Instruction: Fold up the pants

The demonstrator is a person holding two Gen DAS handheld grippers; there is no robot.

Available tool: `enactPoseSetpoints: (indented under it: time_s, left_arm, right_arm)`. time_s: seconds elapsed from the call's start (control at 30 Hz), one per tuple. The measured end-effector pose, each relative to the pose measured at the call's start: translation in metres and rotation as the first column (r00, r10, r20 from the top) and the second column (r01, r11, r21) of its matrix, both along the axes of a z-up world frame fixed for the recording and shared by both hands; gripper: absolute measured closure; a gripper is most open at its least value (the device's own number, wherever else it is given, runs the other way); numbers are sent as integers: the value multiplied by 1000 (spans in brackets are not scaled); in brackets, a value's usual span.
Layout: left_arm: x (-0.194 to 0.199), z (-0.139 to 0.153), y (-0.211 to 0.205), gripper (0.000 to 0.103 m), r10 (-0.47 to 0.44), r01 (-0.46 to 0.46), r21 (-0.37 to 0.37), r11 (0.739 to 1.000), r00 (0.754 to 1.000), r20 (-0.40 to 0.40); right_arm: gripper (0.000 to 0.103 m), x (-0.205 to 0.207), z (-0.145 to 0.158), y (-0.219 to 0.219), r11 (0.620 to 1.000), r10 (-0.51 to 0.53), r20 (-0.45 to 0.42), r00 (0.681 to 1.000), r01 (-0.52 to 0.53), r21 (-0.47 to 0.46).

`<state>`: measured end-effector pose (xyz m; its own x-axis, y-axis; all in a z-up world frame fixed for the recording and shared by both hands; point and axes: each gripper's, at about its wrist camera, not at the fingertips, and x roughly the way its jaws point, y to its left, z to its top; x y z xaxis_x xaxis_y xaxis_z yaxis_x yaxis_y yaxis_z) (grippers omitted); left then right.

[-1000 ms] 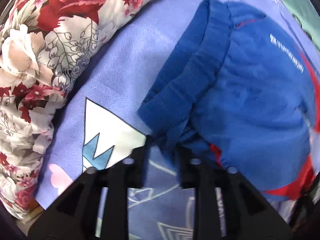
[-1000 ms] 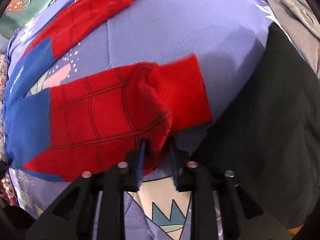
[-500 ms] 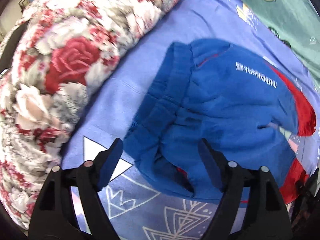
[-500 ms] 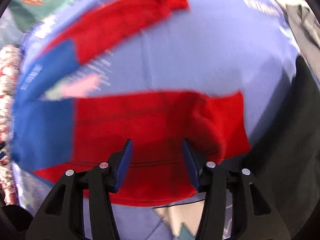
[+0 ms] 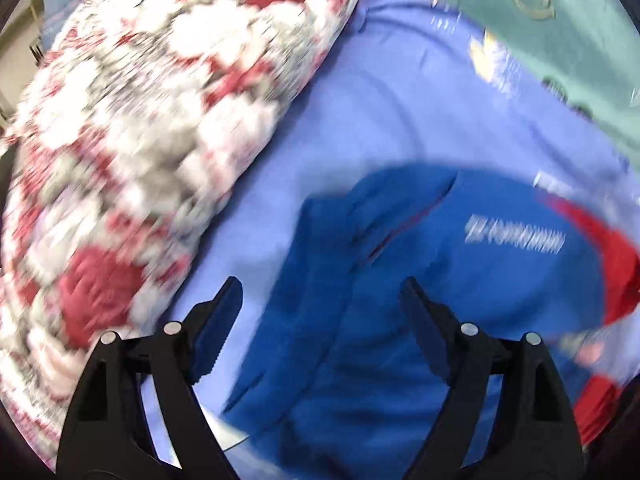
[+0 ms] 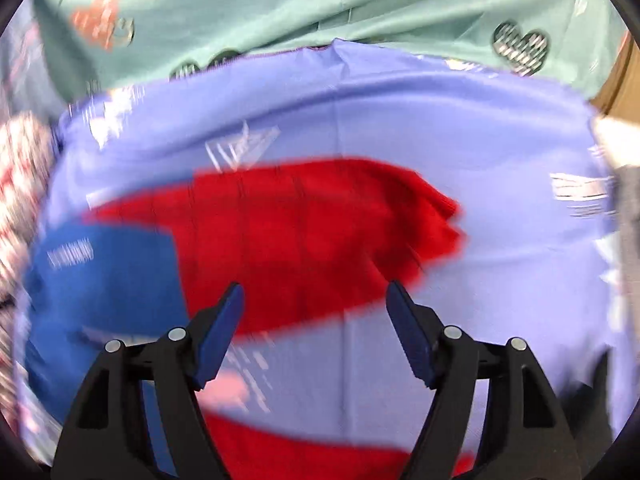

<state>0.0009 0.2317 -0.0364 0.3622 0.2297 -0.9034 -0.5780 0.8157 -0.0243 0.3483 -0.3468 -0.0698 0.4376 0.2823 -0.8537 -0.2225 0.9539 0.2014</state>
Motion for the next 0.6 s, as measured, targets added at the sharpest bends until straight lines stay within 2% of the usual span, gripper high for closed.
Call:
enactPoseSetpoints:
  time_s: [0.07, 0.1, 0.17, 0.23, 0.27, 0.33, 0.4, 0.43, 0.47, 0.53, 0.6]
  left_arm:
    - [16, -3, 3, 21, -20, 21, -28, 999, 1000, 17]
    - [23, -11, 1, 21, -33, 33, -32, 999, 999, 12]
    - [51, -30, 4, 21, -44, 43, -18, 999, 998, -40]
    - [56, -51, 12, 21, -45, 45, -2, 999, 993, -109]
    - [59, -61, 17, 20, -37, 39, 10, 999, 987, -156]
    - [61, -63, 22, 20, -43, 40, -19, 999, 989, -141]
    - [61, -58, 26, 20, -56, 51, -40, 998, 990, -128]
    - [62, -56, 27, 20, -75, 71, -41, 997, 989, -126]
    - [57, -49, 32, 20, -92, 88, -37, 995, 988, -123]
    - [62, -42, 31, 20, -131, 130, -14, 991, 985, -111]
    - [81, -38, 31, 20, -142, 142, -5, 990, 985, -96]
  right_arm:
    - [45, 20, -9, 6, 999, 8, -57, 998, -5, 54]
    - [46, 29, -17, 7, 999, 19, -89, 996, -14, 52]
    - [46, 40, -27, 3, 1000, -6, -116, 993, 4, -22]
    - [47, 51, -35, -6, 985, -76, -90, 993, 61, -158]
    - [58, 53, -34, -12, 980, -101, -74, 992, 87, -179]
    - [58, 48, -17, -11, 989, -110, -43, 993, 105, -108]
    - [57, 41, -1, 6, 999, -18, -12, 1000, 18, -35]
    - [54, 36, 9, 25, 998, 64, 5, 998, -64, -11]
    - [47, 31, 15, 45, 991, 134, 20, 991, -134, -14]
    - [41, 25, 21, 84, 969, 242, 49, 969, -239, -60]
    - [34, 21, 25, 131, 924, 375, 77, 924, -365, -117]
